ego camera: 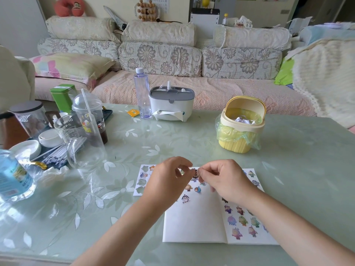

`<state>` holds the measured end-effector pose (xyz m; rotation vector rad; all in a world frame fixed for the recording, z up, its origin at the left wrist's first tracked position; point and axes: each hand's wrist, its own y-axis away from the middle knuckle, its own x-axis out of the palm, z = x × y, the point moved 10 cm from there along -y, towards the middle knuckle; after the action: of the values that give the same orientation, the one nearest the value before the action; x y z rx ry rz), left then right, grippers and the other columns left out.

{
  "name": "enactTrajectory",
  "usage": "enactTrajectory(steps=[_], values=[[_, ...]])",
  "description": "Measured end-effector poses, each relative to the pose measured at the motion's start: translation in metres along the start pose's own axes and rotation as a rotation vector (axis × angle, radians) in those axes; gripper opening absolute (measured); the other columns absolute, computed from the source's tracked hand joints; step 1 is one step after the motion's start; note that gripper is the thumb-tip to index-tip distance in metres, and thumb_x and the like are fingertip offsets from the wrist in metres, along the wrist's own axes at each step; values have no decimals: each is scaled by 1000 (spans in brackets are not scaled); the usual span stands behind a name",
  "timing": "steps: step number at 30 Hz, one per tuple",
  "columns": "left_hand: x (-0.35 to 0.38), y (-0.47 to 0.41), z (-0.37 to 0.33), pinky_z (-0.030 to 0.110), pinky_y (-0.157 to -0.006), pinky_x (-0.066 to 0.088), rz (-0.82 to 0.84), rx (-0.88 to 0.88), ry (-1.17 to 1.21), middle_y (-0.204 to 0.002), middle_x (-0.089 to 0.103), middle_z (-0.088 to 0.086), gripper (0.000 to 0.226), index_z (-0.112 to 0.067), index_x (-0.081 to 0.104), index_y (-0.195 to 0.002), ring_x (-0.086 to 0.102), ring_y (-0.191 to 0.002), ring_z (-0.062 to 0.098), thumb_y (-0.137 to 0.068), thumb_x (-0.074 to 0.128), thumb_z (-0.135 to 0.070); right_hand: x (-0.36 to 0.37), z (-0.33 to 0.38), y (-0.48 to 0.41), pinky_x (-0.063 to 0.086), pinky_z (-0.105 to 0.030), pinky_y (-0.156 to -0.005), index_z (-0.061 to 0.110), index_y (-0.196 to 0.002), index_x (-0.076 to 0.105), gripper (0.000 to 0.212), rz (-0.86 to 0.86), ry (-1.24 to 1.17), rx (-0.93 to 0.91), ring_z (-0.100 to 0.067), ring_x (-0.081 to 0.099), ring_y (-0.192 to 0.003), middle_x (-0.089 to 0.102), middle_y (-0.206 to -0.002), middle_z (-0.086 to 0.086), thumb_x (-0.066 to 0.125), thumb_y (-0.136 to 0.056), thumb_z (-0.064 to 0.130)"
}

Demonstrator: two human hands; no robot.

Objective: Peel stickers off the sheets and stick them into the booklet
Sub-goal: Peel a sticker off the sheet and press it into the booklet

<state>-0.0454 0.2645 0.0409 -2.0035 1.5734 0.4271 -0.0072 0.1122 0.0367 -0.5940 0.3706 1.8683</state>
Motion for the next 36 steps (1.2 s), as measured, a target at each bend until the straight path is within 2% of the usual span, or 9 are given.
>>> enactTrajectory(steps=[3,6,10,14,16,20,25,32,36], values=[[-4,5,-16,10,-54,38,-107,170,-137,-80,56,-16,18,-34,61,-86,54,-76,-2,-85,73,-21,0,-1,3,35,-11,-47,18,-74,74,26,-10,-63,49,-1,44,-40,58,-47,15,63,-96,25],[-1,7,-24,17,-52,43,-131,232,-204,-78,57,-20,12,-33,65,-83,56,-69,-2,-86,71,-22,-6,0,3,32,-12,-44,20,-70,73,27,-61,-102,52,-2,40,-37,56,-45,13,64,-96,22],[4,3,-17,20,-57,47,-85,94,-76,-76,69,-18,8,-30,76,-85,63,-60,5,-89,69,-29,-13,-1,1,38,-14,-49,23,-70,75,26,-132,-89,7,-6,48,-44,64,-56,-2,65,-95,23],[14,1,-2,15,-44,38,-14,-112,104,-63,70,-11,12,-28,78,-81,60,-48,9,-88,71,-34,-15,-1,3,37,-17,-49,29,-71,74,24,-156,2,-41,-4,44,-45,61,-53,12,65,-94,25],[18,0,1,17,-40,37,-2,-153,143,-61,70,-6,13,-26,77,-79,55,-45,11,-88,71,-33,-16,-1,3,37,-21,-50,33,-73,75,24,-166,40,-63,-6,43,-47,66,-59,6,65,-93,26],[23,-2,-2,23,-48,46,-9,-155,169,-64,70,-6,12,-25,74,-77,67,-60,23,-88,70,-28,-20,-2,4,40,-27,-52,37,-72,73,24,-178,72,-86,-9,45,-49,65,-60,3,64,-92,26],[31,-2,-11,15,-45,37,-10,-95,103,-53,58,-18,16,-26,66,-75,47,-44,4,-91,65,-26,-26,-4,8,40,-28,-53,32,-74,72,22,-185,45,-76,-9,42,-48,58,-53,1,63,-93,27],[46,-8,-32,16,-49,37,18,-12,134,-55,55,-14,18,-20,63,-77,45,-51,5,-94,61,-22,-41,-16,9,45,-24,-53,25,-72,72,24,-245,-124,27,-9,52,-46,62,-53,14,64,-93,21],[57,-13,-34,21,-56,39,73,-54,292,-65,64,-7,18,-19,64,-79,52,-59,16,-96,59,-22,-42,-26,8,42,-22,-47,19,-83,75,17,-183,-330,97,-14,57,-51,73,-78,-9,65,-95,23]])
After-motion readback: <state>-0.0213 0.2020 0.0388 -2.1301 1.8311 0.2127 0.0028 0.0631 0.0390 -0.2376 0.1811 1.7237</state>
